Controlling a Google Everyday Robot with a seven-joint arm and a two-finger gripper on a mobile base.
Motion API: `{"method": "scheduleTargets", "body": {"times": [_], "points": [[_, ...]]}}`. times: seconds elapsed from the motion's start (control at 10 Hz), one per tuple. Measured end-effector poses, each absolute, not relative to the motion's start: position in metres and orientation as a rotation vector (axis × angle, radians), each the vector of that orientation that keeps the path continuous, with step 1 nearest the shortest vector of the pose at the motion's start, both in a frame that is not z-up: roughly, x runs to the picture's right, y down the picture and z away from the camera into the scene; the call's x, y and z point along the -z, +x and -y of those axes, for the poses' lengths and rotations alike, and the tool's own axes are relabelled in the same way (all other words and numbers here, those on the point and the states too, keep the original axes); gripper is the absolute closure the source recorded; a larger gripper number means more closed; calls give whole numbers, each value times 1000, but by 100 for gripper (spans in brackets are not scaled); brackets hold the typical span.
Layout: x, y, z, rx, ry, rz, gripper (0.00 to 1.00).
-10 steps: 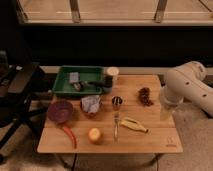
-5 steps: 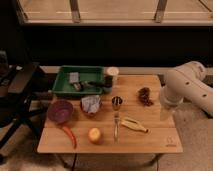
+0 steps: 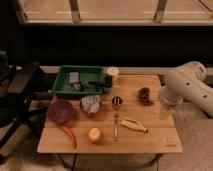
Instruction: Wipe tray with towel
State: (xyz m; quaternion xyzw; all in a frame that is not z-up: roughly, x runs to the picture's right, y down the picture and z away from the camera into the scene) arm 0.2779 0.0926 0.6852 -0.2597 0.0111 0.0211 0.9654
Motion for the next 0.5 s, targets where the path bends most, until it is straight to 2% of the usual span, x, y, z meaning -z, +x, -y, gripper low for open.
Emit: {"method": "scheduleTargets", "body": {"times": [0.5], "points": [[-718, 193, -33, 8, -441, 76, 35]]}}
